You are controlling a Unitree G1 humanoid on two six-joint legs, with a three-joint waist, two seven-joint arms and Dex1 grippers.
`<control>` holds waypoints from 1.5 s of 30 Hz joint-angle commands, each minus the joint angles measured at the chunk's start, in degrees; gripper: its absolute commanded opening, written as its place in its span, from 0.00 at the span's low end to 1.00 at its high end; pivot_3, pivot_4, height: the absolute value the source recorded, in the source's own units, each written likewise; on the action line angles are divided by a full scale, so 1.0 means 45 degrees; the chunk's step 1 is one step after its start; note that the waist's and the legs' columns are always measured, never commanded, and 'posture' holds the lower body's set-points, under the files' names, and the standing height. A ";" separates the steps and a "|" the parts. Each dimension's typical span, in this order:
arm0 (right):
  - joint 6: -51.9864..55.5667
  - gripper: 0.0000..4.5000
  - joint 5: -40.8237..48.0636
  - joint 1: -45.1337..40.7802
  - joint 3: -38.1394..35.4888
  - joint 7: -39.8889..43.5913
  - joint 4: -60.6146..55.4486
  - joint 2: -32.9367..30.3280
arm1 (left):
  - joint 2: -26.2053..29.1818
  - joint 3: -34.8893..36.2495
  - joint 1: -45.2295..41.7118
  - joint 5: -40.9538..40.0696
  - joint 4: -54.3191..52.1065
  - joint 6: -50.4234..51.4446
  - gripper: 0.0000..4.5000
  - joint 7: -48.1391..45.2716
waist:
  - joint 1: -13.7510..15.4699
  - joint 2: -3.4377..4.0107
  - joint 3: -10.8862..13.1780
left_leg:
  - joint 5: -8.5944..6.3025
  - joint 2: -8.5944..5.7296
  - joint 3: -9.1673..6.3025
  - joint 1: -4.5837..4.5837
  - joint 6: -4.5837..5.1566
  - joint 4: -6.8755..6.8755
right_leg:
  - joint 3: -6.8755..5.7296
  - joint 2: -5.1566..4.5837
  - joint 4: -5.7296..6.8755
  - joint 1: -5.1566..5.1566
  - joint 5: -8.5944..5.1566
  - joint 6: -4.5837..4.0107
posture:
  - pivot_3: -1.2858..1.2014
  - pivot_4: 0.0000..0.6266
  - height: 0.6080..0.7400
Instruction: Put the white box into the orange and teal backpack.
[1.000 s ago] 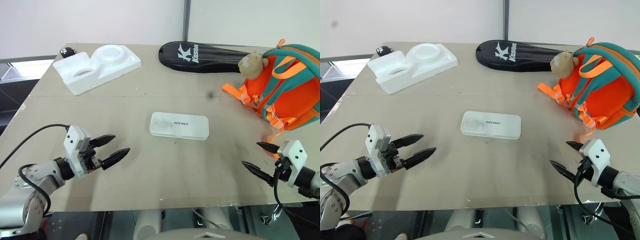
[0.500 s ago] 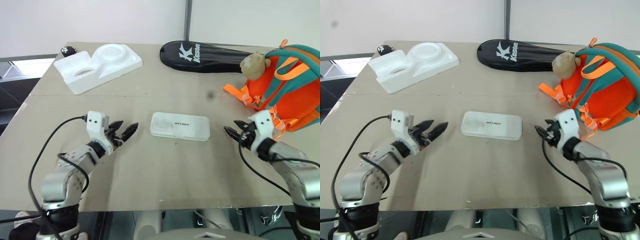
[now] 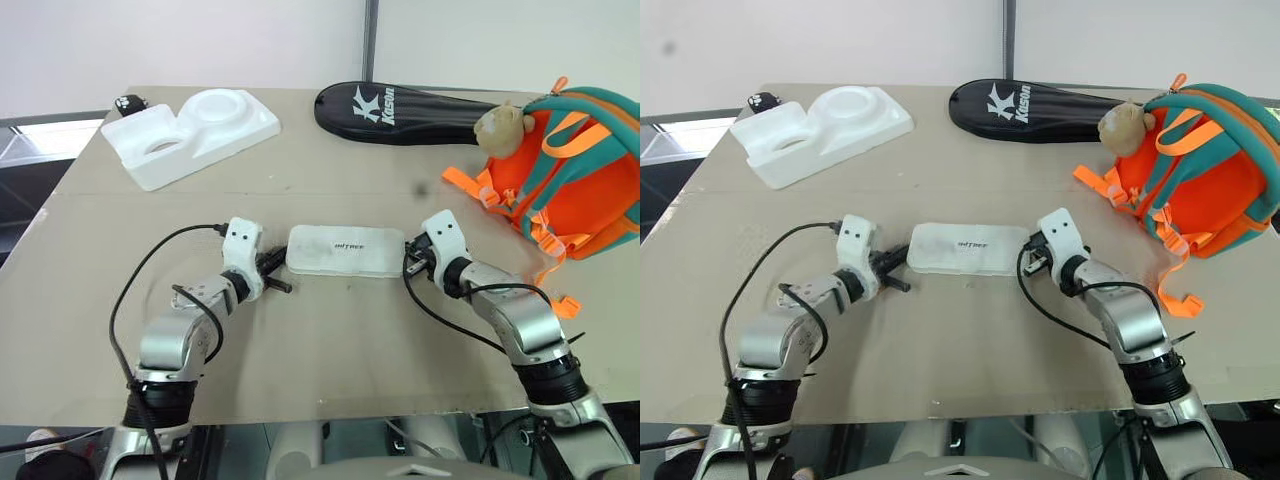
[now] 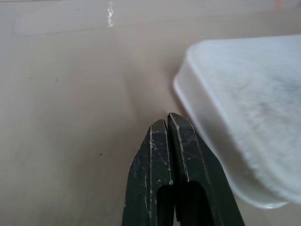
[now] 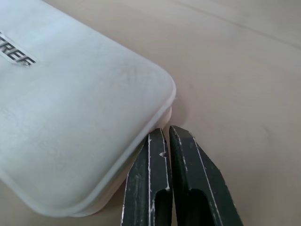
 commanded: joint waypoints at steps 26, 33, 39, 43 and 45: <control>-0.0301 0.00 -0.0487 0.0300 0.0686 0.2335 -0.1649 -0.2443 | 0.2952 0.4841 0.1871 -0.8001 0.0151 0.9357 0.99 -0.2949 | 0.0074 0.0025 0.0013 | 0.0001 0.0010 0.0021 0.0002 0.0001 -0.0003 | -0.0012 -0.0016 -0.0009 -0.0026 -0.0032 -0.0049 | 0.52 0.24 1.00; -0.0350 0.00 -0.0967 -0.0512 0.2124 0.3134 -0.0881 -0.2037 | 0.0507 0.4113 0.0359 -0.8114 0.0286 1.0932 0.99 -0.1141 | 0.0161 0.0043 -0.0024 | 0.0002 -0.0020 -0.0004 0.0024 0.0002 0.0023 | -0.0012 -0.0028 -0.0002 0.0031 -0.0029 -0.0051 | 0.52 0.24 1.00; -0.0354 0.00 -0.0795 -0.0547 0.2466 0.3582 -0.0978 -0.1460 | -0.0615 0.4282 -0.0138 -0.8278 0.0314 1.1750 0.99 -0.0500 | 0.0166 0.0073 -0.0097 | 0.0002 -0.0023 -0.0016 0.0031 0.0002 0.0027 | -0.0016 -0.0028 -0.0003 0.0042 -0.0028 -0.0051 | 0.52 0.24 1.00; -0.0397 0.00 -0.0813 -0.0396 0.2055 0.3523 -0.0986 -0.1520 | -0.1142 0.4637 -0.0453 -0.8501 0.0511 1.1902 0.87 -0.0169 | 0.0182 0.0087 -0.0114 | 0.0003 -0.0026 -0.0016 0.0034 0.0002 0.0031 | -0.0015 -0.0028 -0.0002 0.0045 -0.0030 -0.0053 | 0.52 0.24 1.00; -0.0438 0.00 -0.0750 -0.0255 0.1802 0.3462 -0.1067 -0.1464 | -0.1296 0.4764 -0.0588 -0.8665 0.0578 1.1904 0.70 -0.0031 | 0.0191 0.0086 -0.0113 | 0.0002 -0.0029 -0.0018 0.0029 0.0002 0.0038 | -0.0015 -0.0028 -0.0003 0.0045 -0.0030 -0.0053 | 0.52 0.24 1.00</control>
